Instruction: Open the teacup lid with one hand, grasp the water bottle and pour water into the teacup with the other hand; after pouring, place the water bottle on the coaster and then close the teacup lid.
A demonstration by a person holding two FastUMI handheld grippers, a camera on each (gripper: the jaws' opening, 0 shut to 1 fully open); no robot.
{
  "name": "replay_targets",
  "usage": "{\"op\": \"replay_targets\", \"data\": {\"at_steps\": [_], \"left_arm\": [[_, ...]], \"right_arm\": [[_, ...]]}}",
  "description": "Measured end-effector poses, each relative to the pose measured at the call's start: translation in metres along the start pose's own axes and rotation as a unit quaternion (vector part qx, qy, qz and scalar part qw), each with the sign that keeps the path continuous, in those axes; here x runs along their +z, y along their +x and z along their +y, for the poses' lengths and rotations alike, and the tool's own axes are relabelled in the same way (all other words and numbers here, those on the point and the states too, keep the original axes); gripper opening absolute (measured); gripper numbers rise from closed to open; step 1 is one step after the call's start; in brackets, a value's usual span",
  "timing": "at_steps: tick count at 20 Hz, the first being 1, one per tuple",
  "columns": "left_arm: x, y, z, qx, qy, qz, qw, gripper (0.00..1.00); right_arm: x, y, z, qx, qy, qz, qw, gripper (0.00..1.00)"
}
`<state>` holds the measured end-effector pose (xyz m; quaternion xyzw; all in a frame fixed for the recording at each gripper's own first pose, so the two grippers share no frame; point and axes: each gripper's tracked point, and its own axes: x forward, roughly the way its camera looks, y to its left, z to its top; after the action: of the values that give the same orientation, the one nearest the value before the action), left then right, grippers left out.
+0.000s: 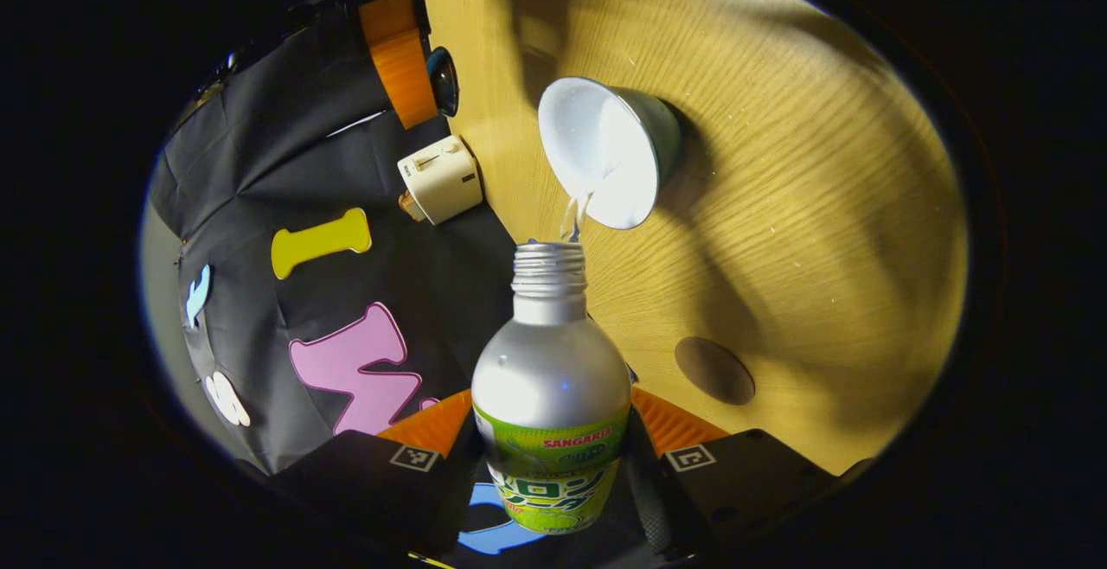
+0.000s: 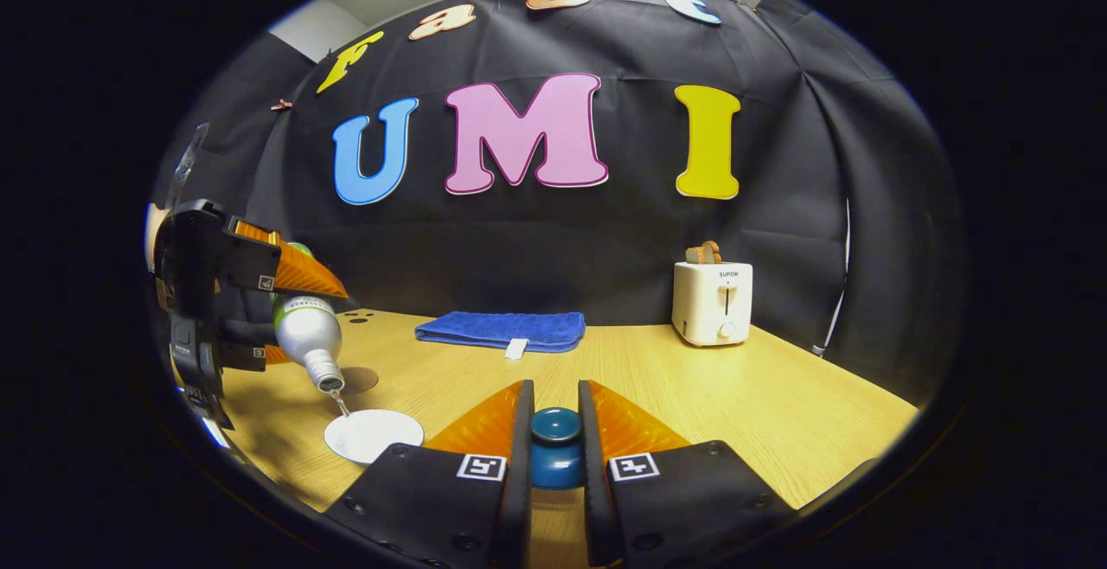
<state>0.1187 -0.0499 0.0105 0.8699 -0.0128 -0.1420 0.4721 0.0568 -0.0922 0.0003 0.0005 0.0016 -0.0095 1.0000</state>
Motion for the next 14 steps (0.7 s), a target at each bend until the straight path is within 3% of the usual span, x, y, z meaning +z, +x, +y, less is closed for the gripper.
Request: {"op": "replay_targets", "data": {"at_steps": [14], "left_arm": [[0.0015, -0.0036, 0.0103, 0.019, 0.046, 0.012, 0.999, 0.8]], "right_arm": [[0.0008, -0.0004, 0.0003, 0.001, 0.0, 0.001, 1.0, 0.29]]}}
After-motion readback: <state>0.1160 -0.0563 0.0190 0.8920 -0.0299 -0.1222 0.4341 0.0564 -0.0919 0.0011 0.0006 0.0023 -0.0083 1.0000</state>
